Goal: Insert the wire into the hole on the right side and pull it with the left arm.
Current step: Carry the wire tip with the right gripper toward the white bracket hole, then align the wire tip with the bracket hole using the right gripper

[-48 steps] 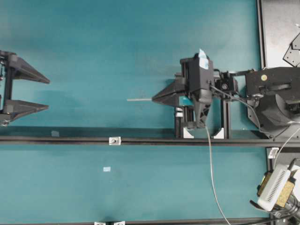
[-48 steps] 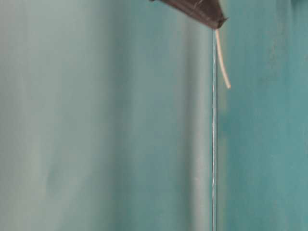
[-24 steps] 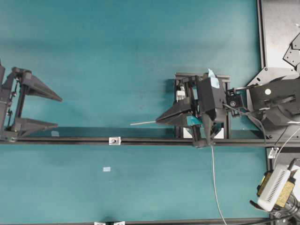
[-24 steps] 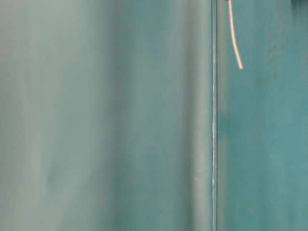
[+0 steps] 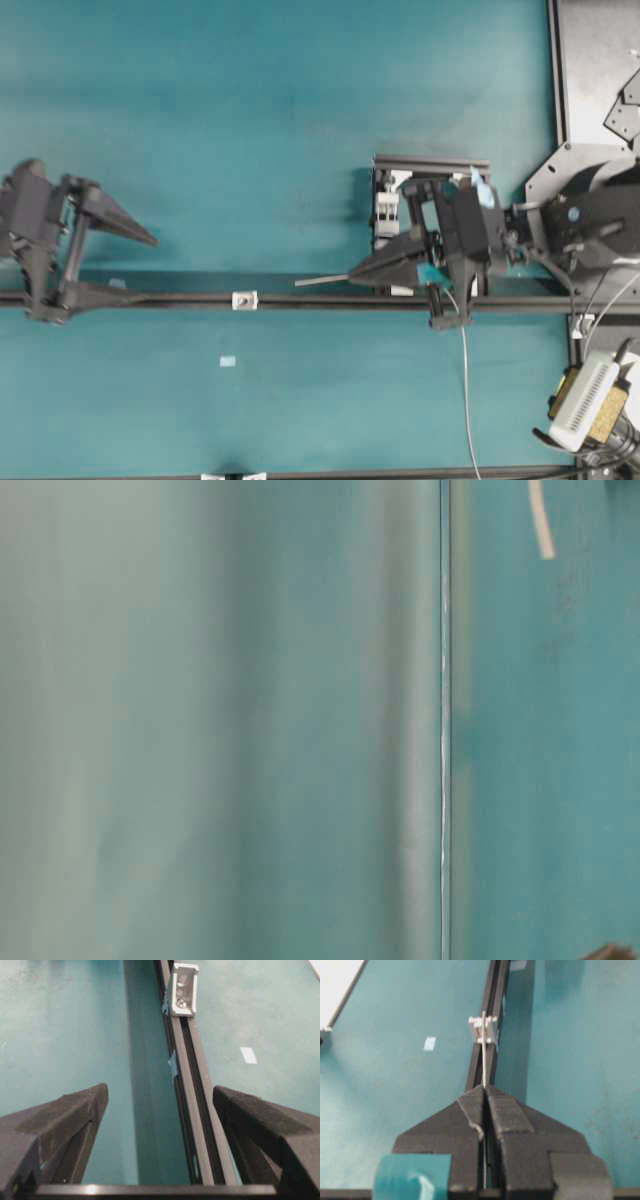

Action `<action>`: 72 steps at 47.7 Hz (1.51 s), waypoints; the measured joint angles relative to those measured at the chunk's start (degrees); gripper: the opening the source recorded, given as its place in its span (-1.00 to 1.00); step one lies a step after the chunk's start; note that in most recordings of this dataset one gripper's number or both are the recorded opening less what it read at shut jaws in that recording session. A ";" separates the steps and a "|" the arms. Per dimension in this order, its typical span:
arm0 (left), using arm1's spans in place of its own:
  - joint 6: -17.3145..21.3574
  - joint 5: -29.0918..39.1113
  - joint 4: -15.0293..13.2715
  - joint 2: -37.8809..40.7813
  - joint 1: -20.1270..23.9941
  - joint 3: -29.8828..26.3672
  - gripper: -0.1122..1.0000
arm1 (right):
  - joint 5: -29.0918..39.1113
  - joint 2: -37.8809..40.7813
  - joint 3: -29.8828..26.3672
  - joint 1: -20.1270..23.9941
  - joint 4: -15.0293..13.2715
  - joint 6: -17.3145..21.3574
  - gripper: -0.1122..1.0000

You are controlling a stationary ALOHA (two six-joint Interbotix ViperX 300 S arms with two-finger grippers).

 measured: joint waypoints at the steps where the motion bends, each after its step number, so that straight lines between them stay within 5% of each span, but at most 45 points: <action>1: 0.18 -0.35 -0.09 0.70 0.00 -0.35 0.42 | -0.53 0.53 0.00 0.35 0.88 -0.70 -0.78; 18: 1.23 -4.04 -0.09 4.66 0.09 -2.72 0.42 | -11.87 11.34 -3.08 11.07 24.79 -14.77 -0.78; 26: 1.41 -4.13 -0.09 5.71 0.26 -3.16 0.42 | -12.74 16.00 -5.89 13.89 31.64 -16.96 -0.78; 72: 1.67 -5.45 -0.09 11.51 0.53 -7.91 0.39 | -17.31 24.35 -10.11 17.75 35.60 -17.23 -0.78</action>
